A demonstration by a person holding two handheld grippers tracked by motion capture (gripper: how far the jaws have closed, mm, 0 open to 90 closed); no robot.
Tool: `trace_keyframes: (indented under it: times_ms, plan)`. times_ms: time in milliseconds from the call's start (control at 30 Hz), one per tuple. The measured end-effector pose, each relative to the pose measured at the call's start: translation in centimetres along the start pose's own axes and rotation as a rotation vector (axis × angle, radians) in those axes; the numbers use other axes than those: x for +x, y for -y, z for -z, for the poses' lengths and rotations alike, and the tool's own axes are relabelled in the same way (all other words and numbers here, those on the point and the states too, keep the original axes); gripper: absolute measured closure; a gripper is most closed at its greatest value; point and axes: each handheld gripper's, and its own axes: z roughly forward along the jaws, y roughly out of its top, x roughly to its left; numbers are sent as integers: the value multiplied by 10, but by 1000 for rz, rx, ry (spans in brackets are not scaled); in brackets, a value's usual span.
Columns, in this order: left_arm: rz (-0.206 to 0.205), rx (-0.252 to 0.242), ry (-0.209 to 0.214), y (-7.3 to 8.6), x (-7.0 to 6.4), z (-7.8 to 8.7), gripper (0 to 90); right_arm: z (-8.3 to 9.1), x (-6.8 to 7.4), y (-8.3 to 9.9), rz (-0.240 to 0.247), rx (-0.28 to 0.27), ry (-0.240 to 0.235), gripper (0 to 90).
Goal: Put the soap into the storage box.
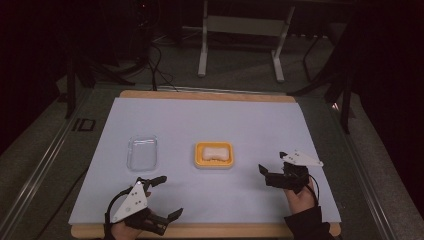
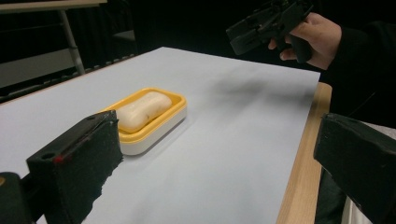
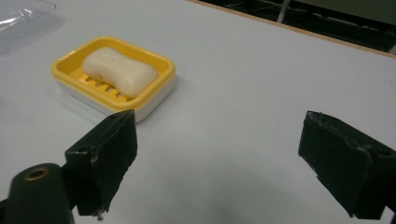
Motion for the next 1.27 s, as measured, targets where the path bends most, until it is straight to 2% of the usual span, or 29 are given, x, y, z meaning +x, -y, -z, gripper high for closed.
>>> trace_keyframes:
  times_ms: [200,300,467,700,1267]
  plan:
    - [1,3,3,0,0,-1,11,4,0,-1,-2,-36,7,131]
    - [1,3,0,0,0,0,11,4,0,-2,0,-36,10,129]
    - [2,6,0,0,0,-1,11,2,0,-2,1,-29,-12,126]
    - [1,7,2,0,0,0,11,4,-1,-3,-2,-47,-25,119]
    - [2,10,2,0,0,0,11,1,0,-2,3,-33,-24,119]
